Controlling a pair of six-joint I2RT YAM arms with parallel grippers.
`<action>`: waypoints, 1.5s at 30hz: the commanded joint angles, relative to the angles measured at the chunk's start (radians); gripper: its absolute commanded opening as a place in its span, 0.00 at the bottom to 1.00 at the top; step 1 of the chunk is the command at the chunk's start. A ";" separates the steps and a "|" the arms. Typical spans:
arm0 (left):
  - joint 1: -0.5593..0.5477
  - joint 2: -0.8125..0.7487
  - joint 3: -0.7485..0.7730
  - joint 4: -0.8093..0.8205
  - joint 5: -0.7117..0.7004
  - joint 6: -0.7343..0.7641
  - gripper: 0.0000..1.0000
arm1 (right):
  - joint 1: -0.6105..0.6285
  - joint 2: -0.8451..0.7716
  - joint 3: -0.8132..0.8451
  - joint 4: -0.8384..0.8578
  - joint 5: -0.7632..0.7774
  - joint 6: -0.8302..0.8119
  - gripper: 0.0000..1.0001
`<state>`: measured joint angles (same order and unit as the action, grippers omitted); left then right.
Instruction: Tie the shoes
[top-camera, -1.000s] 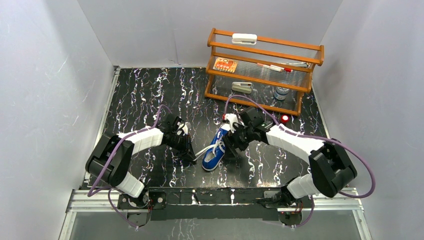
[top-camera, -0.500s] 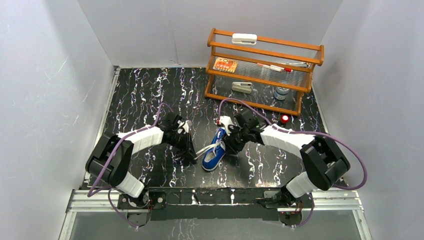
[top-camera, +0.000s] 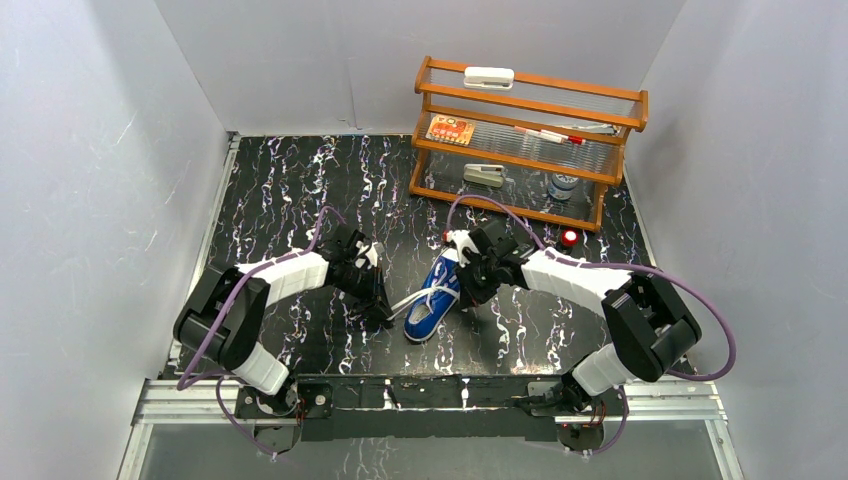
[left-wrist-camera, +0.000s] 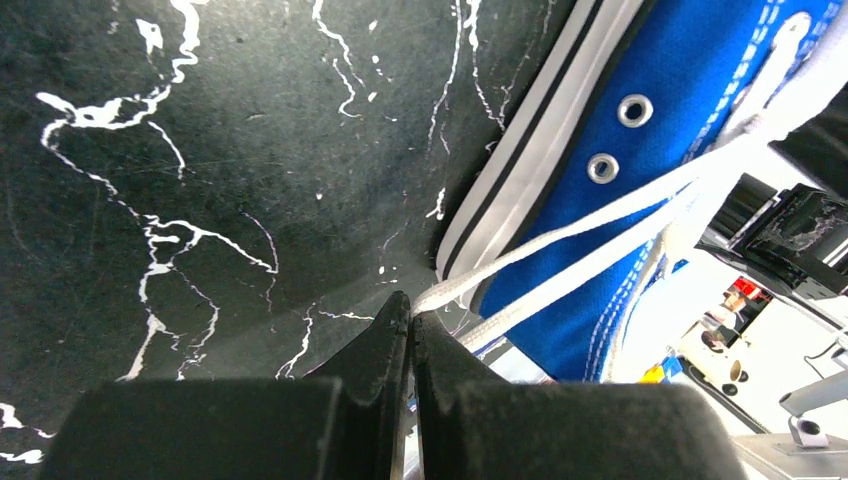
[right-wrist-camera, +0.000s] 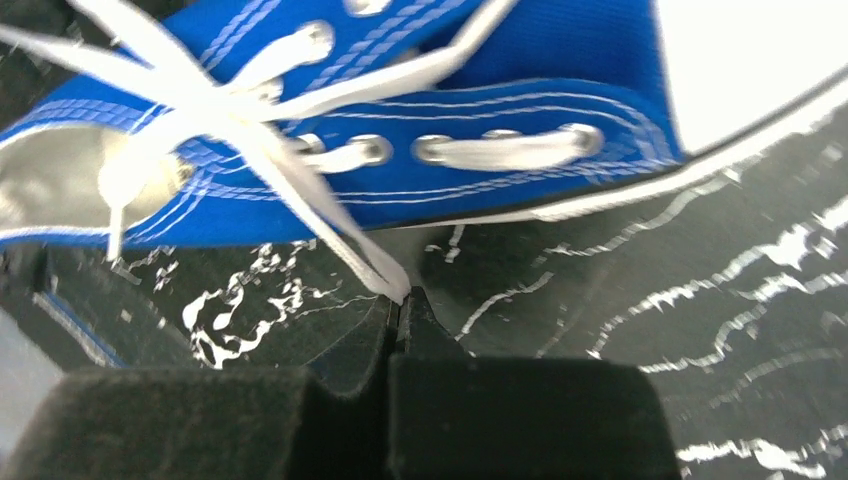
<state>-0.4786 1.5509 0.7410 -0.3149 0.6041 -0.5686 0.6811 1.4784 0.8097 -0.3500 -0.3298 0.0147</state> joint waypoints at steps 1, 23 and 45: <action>0.008 0.013 0.018 -0.061 -0.020 0.002 0.00 | -0.005 -0.028 0.063 -0.034 0.255 0.194 0.00; 0.008 0.022 -0.079 -0.078 -0.150 -0.024 0.00 | -0.115 0.063 -0.034 0.080 0.237 0.321 0.00; 0.009 -0.206 0.120 -0.294 -0.473 -0.018 0.77 | -0.147 -0.093 0.090 -0.151 0.080 0.196 0.65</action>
<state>-0.4767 1.4708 0.7792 -0.4370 0.3435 -0.5922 0.5411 1.5059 0.8326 -0.3447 -0.2573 0.2638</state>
